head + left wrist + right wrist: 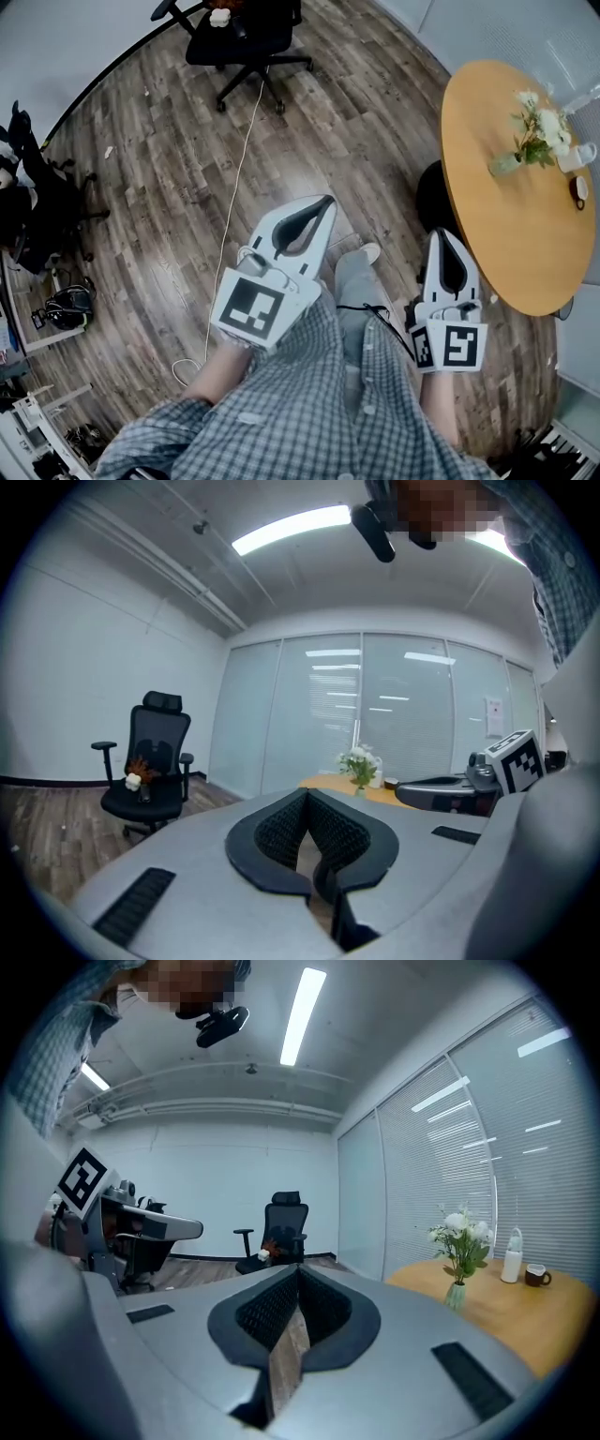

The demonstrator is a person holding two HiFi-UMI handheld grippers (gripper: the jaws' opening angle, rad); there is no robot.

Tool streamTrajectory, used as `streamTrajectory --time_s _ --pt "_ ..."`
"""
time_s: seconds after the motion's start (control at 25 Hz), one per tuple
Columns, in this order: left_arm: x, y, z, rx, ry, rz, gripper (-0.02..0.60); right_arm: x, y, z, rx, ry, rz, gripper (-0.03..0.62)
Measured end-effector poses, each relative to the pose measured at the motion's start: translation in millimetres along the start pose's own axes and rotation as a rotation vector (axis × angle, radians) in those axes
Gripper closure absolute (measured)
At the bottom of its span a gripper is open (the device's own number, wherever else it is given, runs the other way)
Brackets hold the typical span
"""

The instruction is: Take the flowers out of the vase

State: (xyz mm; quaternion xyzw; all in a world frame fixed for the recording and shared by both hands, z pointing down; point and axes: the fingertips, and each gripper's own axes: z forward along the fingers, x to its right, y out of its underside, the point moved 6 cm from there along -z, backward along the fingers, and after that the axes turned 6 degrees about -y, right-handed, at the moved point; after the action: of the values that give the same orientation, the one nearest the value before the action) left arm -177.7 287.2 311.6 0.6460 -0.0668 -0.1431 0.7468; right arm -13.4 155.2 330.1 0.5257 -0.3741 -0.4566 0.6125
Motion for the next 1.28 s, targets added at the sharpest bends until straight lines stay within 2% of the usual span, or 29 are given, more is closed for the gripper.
streamTrajectory --time_s 0.16,0.4,0.48,0.64,0.8,1.0,1.28 --pt "-4 -3 34 -0.011 -0.035 0.047 0.575 29 9 17 -0.027 0.022 -0.034 0.585" --pt "-9 -7 95 -0.054 -0.014 0.015 0.575 79 7 47 -0.03 0.037 -0.006 0.585" --pt "0 -14 119 -0.032 0.017 0.007 0.575 97 5 56 -0.035 0.027 -0.025 0.585" --pt "25 -32 168 0.016 0.088 0.05 0.575 132 3 74 -0.051 0.03 -0.064 0.585" --pt "46 -43 212 0.001 0.166 0.058 0.574 163 -10 86 -0.009 0.042 -0.067 0.585" --pt "76 -54 265 -0.002 0.27 0.079 0.575 211 -14 81 -0.061 0.151 -0.048 0.585" --pt "120 -60 319 -0.05 0.407 0.077 0.575 259 -5 58 -0.064 0.269 0.015 0.585"
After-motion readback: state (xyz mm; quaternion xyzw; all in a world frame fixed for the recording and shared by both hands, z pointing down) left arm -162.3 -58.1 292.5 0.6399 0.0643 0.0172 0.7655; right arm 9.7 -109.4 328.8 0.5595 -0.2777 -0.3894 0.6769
